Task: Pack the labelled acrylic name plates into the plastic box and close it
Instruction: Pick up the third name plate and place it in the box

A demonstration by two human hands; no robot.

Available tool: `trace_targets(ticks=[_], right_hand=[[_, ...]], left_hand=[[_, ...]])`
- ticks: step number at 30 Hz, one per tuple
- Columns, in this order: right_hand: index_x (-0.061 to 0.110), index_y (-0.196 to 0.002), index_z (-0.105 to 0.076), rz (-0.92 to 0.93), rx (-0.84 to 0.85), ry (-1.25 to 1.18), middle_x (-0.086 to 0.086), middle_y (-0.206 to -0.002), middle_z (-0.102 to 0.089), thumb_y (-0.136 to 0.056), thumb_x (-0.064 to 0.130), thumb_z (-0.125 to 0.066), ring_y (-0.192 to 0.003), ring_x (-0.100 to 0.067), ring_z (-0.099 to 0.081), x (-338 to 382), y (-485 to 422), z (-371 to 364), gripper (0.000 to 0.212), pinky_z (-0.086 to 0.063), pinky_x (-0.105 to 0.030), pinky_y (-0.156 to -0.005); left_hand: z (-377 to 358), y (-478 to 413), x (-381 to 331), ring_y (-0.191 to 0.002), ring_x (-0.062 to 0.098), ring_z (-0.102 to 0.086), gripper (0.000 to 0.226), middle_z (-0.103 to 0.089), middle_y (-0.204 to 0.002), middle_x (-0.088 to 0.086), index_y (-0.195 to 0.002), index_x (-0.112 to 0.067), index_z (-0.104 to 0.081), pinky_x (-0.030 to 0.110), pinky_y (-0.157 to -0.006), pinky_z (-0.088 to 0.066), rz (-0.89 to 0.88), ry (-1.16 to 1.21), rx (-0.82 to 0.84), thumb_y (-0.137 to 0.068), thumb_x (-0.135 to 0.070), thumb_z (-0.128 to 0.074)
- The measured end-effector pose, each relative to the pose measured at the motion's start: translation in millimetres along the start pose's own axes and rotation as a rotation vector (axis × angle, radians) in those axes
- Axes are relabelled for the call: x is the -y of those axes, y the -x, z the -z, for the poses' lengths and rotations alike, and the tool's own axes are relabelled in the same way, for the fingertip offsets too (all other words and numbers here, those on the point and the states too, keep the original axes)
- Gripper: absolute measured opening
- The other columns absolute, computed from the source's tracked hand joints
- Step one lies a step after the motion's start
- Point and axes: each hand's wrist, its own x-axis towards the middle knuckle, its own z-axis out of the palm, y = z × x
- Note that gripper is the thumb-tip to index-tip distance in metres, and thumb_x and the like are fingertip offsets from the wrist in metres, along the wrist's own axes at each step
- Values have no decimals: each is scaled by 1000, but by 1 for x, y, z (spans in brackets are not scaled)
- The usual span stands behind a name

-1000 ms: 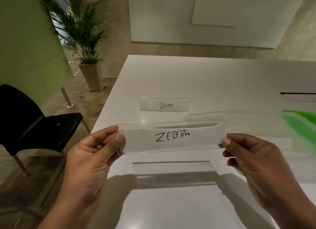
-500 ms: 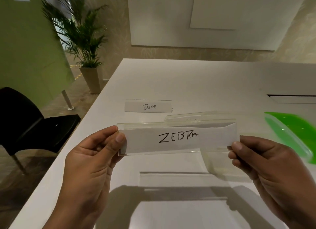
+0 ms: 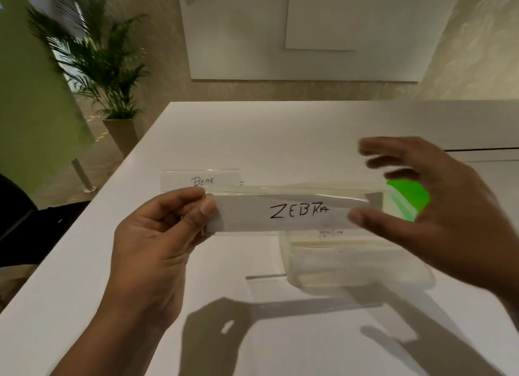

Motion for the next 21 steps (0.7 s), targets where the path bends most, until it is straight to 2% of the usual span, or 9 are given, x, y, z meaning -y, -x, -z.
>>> trace_targets(ticks=[2,4,6,9,15,18,21], right_hand=[[35,-134,-52,102,236,174,22,-130,-55,-66,69,-67,-114,5,-53,-4,-17,6,77,-43,-18,-96],[40,-134,-50,88,436,254,27,-128,-55,-62,70,-68,-111,9,-50,-9,-32,8,80,-41,-14,-93],[45,-128,-52,45,534,281,28,-121,-61,-58,66,-71,-104,5,-57,-18,-41,8,76,-49,-24,-88],[47,-118,-56,16,569,319,27,-105,-67,-56,60,-72,-91,-1,-64,-33,-48,6,66,-55,-36,-78],[43,-106,-60,-1,560,435,21,-87,-70,-55,51,-72,-74,-1,-63,-60,-50,1,53,-54,-32,-66],[41,-108,-60,-5,554,510,18,-86,-69,-57,45,-72,-72,-4,-60,-73,-53,-3,52,-51,-28,-62],[39,-106,-60,-4,578,572,14,-82,-66,-57,46,-70,-71,-9,-59,-87,-57,-11,50,-45,-26,-57]], left_hand=[[-19,-5,3,-65,11,-68,17,-71,-66,-3,-72,-21,-77,23,-62,-53,-16,-19,63,-55,-21,-77],[-36,-10,8,-66,12,-67,15,-71,-66,-3,-73,-21,-77,25,-63,-54,-12,-20,107,-58,-21,-78],[-51,-14,13,-66,12,-66,15,-71,-65,-3,-75,-18,-75,27,-65,-55,2,-23,137,-60,-17,-76],[-67,-17,22,-67,13,-67,21,-71,-66,-2,-83,-12,-71,29,-68,-57,29,-35,168,-62,-12,-74],[-78,-29,36,-71,13,-71,23,-75,-70,1,-90,-7,-71,26,-69,-59,97,-140,222,-67,-7,-76],[-74,-38,47,-74,7,-72,30,-77,-75,-2,-98,-10,-72,21,-69,-55,87,-369,228,-70,-9,-82],[-69,-50,57,-90,-2,-66,42,-72,-95,-13,-106,-23,-70,18,-79,-53,-149,-814,264,-68,-29,-86]])
